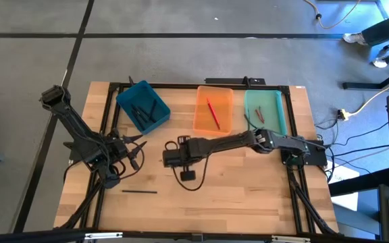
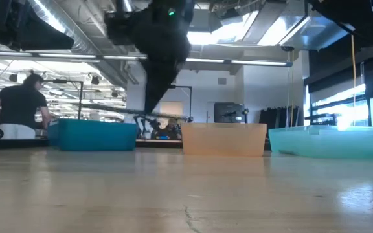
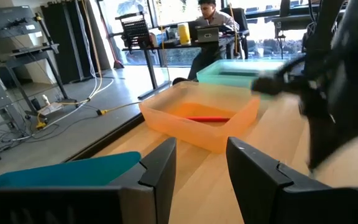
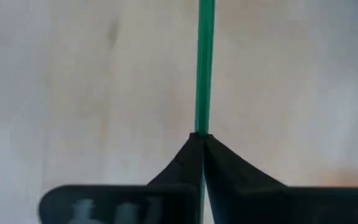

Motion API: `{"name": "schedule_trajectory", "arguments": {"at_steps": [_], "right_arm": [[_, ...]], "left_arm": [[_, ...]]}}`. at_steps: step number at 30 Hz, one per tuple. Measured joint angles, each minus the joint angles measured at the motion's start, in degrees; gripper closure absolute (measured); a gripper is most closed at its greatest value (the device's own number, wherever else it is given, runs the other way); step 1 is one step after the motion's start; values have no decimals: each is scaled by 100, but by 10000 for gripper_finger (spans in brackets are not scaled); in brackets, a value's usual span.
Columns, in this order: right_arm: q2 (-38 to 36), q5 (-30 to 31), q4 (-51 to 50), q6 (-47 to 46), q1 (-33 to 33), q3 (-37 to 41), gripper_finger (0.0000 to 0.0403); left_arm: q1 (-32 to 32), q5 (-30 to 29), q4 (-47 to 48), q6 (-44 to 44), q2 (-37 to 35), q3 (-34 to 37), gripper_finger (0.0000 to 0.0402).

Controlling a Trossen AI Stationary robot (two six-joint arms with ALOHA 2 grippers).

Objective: Sort crayons/erasers/pens/pencils in bins
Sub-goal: Put the green pencil into the orange bin

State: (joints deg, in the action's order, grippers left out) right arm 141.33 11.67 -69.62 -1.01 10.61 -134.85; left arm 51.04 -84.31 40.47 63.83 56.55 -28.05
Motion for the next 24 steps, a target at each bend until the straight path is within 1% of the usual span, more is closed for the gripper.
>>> {"name": "schedule_trajectory", "arguments": {"at_steps": [5, 6, 10, 13, 15, 18, 21, 24], "right_arm": [[-523, 922, -667, -454, -55, 12, 399], [-663, 1005, -857, -571, -99, 2, 399], [-1053, 925, -1662, -1378, -418, 4, 392], [-1173, 1114, -1722, -1837, -636, 33, 385], [-1146, 1023, -1593, -1771, -725, 33, 378], [-899, 569, -1157, -1517, -745, 38, 364], [-640, 320, -761, -1216, -681, 43, 344], [-356, 137, -651, -1066, -601, 42, 320]], "left_arm": [[0, 11, -1, 0, 0, 0, 266], [0, 20, 0, 0, 0, 0, 266], [-2, 54, -2, 2, 0, 0, 266], [0, 55, -1, 0, 0, 0, 266], [0, 58, -1, 2, 0, 0, 266], [0, 97, 0, 2, 0, 0, 266], [-2, 107, 0, 0, 0, 0, 266], [-1, 107, 21, 0, 0, 0, 266]]}}
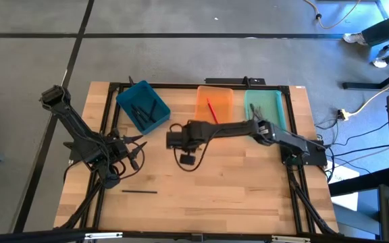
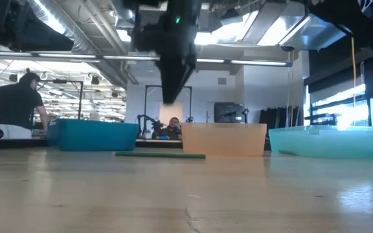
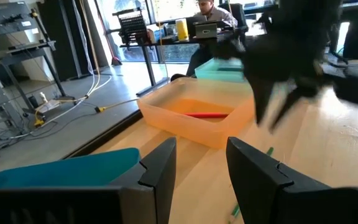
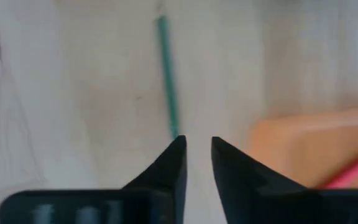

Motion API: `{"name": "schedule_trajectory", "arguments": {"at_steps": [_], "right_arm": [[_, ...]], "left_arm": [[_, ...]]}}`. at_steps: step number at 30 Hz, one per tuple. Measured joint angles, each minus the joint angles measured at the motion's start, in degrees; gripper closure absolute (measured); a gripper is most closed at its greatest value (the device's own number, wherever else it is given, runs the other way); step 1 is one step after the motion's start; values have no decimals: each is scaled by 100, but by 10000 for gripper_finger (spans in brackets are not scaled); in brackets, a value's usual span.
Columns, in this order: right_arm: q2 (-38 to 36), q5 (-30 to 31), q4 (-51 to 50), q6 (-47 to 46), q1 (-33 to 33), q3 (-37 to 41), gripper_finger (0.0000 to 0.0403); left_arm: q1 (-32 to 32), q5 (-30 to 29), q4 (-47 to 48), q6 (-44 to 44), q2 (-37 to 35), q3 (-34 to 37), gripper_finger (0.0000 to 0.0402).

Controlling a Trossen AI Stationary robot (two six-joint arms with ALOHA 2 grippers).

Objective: Sort crayons/erasers/pens/pencils in bins
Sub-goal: Put the green pencil into the orange bin

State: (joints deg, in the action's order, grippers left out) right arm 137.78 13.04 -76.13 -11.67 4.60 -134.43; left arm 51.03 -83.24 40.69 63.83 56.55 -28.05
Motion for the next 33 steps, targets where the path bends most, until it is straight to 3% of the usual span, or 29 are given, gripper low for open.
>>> {"name": "schedule_trajectory", "arguments": {"at_steps": [4, 11, 26, 33], "right_arm": [[351, -514, -44, -5, 11, 0, 287], [846, -518, -68, 334, -62, 0, 263], [1060, -531, -245, 749, -245, -11, 264], [1082, -1144, -227, 619, -375, -11, 308]], "left_arm": [[0, -2, 44, 0, 0, 0, 266], [0, 22, 37, 28, 0, 0, 266], [2, 20, 39, 7, 0, 0, 266], [1, 21, 39, 7, 0, 0, 266]]}}
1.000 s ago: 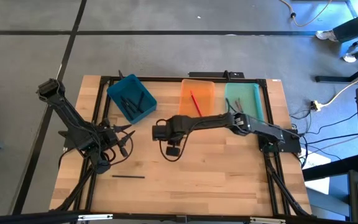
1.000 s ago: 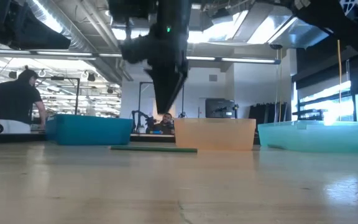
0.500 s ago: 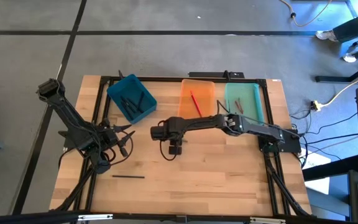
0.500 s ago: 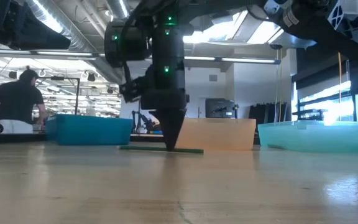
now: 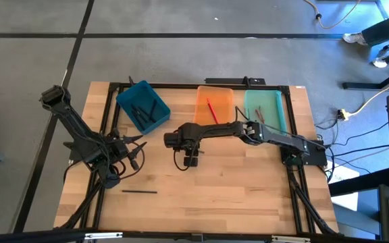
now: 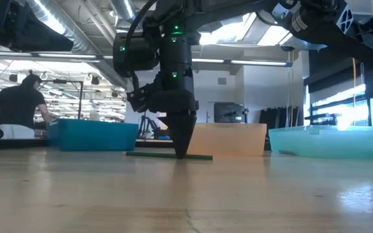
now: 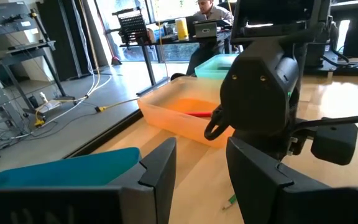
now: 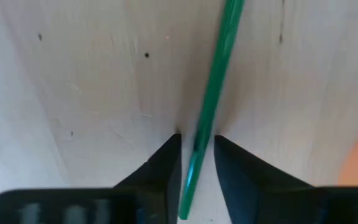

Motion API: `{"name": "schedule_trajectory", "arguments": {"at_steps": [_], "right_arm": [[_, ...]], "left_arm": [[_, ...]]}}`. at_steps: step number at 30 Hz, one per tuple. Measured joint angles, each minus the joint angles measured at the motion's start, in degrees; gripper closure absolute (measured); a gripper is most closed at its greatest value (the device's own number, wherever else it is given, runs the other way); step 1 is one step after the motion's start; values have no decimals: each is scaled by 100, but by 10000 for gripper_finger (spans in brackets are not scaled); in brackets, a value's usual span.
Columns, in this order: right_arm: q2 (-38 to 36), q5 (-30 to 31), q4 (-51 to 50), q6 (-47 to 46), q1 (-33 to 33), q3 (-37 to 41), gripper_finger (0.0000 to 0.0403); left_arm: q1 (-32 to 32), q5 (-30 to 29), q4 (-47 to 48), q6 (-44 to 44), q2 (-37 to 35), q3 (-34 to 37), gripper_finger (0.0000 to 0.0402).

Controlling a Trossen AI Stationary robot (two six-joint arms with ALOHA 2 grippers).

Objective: Sort crayons/erasers/pens/pencils in bins
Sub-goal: Put the green pencil into the orange bin

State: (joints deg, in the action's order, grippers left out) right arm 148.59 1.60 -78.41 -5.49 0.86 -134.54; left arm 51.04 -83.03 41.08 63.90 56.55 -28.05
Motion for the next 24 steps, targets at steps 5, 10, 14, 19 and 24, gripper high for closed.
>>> {"name": "schedule_trajectory", "arguments": {"at_steps": [5, 10, 14, 19, 24], "right_arm": [[-27, -53, 220, 30, -47, 173, 339], [-48, -155, 427, -3, -54, 462, 360], [-72, -366, 546, -175, -46, 644, 371], [-79, -144, 555, -179, 55, 671, 374], [-141, 35, 311, -180, 95, 483, 376]], "left_arm": [[1, -2, 0, -1, 0, 0, 266], [1, -23, -2, -1, 0, 0, 266], [1, -26, -2, 2, 0, 0, 266], [0, -26, -2, 4, 0, 0, 266], [-1, -26, -7, 4, 0, 0, 266]]}}
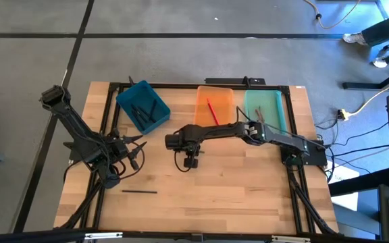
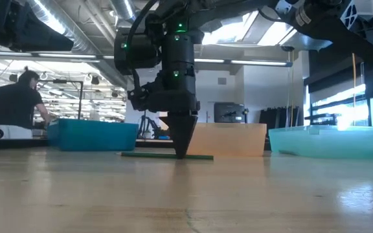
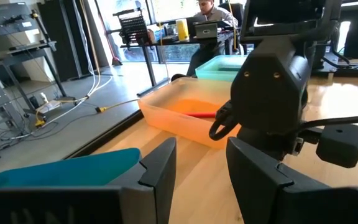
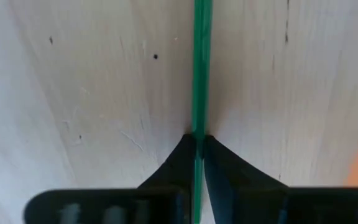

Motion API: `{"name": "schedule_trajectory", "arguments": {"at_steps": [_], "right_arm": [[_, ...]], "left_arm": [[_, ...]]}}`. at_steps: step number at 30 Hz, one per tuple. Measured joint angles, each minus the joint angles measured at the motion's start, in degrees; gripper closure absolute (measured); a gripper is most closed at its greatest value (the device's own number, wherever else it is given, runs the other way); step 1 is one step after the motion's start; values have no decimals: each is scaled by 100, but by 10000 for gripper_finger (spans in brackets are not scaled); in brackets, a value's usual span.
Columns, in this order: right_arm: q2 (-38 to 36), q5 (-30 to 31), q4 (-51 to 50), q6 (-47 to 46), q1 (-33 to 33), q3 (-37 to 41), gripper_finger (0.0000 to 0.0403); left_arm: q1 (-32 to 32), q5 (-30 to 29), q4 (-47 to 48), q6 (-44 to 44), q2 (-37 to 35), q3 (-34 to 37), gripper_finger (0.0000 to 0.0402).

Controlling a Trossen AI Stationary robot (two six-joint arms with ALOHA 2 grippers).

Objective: Sort crayons/erasers/pens/pencils in bins
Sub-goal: Put the green pencil into the orange bin

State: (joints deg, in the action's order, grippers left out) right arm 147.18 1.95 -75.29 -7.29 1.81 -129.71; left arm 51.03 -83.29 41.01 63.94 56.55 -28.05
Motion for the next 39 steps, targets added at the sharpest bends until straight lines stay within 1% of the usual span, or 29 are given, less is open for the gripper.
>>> {"name": "schedule_trajectory", "arguments": {"at_steps": [5, 8, 11, 13, 17, 20, 24, 28, 31, 33, 35, 39], "right_arm": [[-58, -54, -442, -9, 2, -467, 377], [-490, -52, -508, -51, 2, -439, 377], [-734, -9, -734, -286, -85, -446, 379], [-853, 195, -864, -386, -129, -422, 379], [-1341, 858, -1352, -641, -265, -459, 380], [-1512, 1364, -1479, -1059, -584, -420, 379], [-1774, 1510, -1464, -1638, -1185, -329, 379], [-1730, 1643, -1455, -2095, -1734, 125, 378], [-1768, 1677, -1457, -2393, -2022, 745, 378], [-1772, 1860, -1442, -2404, -2138, 1233, 378], [-1763, 1834, -1143, -2398, -2183, 1649, 378], [-1763, 1427, -229, -2107, -2233, 2155, 377]], "left_arm": [[2, -3, -20, -2, -1, 0, 266], [2, -4, -35, -2, -2, 0, 266], [0, -4, -39, -2, -2, 0, 266], [0, 19, -44, -4, -2, 0, 266], [0, 24, -54, -2, -1, 0, 266], [0, 26, -73, 0, -2, 0, 266], [1, 79, -135, 3, -2, 0, 266], [0, 195, -131, 2, -2, 0, 266], [4, 248, -133, 7, 0, 0, 266], [4, 363, -156, 14, 0, 0, 266], [4, 432, -175, 21, 0, 0, 266], [4, 431, -177, 31, 0, 0, 266]]}}
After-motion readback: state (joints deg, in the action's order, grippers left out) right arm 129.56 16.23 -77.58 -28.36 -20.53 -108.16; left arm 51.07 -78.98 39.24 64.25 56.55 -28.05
